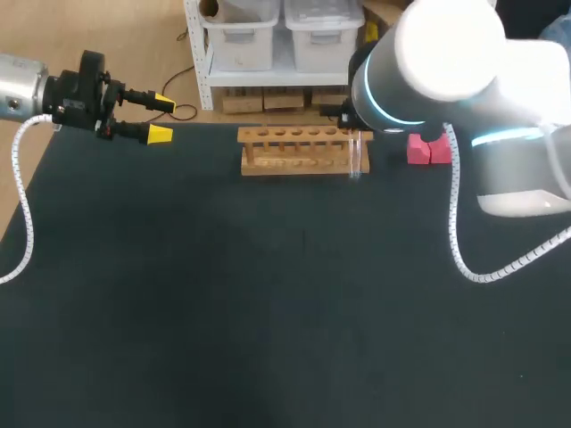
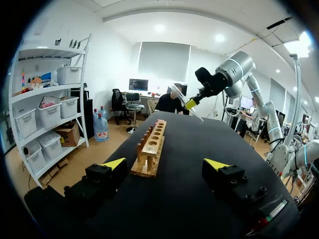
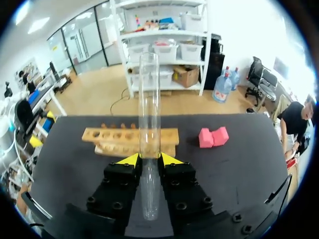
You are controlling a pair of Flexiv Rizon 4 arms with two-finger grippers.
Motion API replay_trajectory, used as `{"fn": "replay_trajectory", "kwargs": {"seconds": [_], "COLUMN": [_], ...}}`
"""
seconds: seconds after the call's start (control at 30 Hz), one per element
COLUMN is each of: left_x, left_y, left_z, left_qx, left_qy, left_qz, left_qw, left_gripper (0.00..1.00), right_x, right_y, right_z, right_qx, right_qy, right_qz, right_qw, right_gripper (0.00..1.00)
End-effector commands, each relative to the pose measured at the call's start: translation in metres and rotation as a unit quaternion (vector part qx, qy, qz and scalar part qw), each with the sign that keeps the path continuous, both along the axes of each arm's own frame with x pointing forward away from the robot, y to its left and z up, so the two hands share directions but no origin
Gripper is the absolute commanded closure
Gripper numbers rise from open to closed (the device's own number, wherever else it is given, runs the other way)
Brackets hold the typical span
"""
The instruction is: Grasp the test tube, adjust it, and insert it.
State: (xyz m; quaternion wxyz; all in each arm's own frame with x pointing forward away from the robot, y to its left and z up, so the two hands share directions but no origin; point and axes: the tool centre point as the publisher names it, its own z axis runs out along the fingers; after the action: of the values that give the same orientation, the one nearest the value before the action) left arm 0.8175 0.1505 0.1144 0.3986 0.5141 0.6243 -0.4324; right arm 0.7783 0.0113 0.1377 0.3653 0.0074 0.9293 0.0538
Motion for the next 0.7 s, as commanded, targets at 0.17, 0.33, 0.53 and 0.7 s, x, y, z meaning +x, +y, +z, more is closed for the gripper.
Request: {"fn": "replay_trajectory", "kwargs": {"seconds": [0.17,0.33,0.53,0.7], "left_x": [0.0,0.0,0.0,0.0], "left_y": [0.0,0.0,0.0,0.0], "left_z": [-0.001,-0.001,-0.001,-0.001], "left_qx": [-0.001,-0.001,-0.001,-0.001], "left_qy": [-0.001,-0.001,-0.001,-0.001], "left_qz": [0.0,0.0,0.0,0.0], "left_qw": [1.0,1.0,1.0,1.0], "left_gripper": [0.0,0.0,0.0,0.0], "right_x": [0.013,0.028,0.044,0.056], "right_y": [0.003,0.002,0.002,0.002], "right_z": [0.01,0.02,0.027,0.028], "right_qx": [0.005,0.001,0.003,0.007], "right_qy": [-0.183,-0.22,-0.248,-0.267], "right_qz": [-0.06,-0.061,-0.048,-0.035], "right_qw": [0.981,0.974,0.968,0.963], "right_gripper": [1.0,1.0,1.0,1.0]}}
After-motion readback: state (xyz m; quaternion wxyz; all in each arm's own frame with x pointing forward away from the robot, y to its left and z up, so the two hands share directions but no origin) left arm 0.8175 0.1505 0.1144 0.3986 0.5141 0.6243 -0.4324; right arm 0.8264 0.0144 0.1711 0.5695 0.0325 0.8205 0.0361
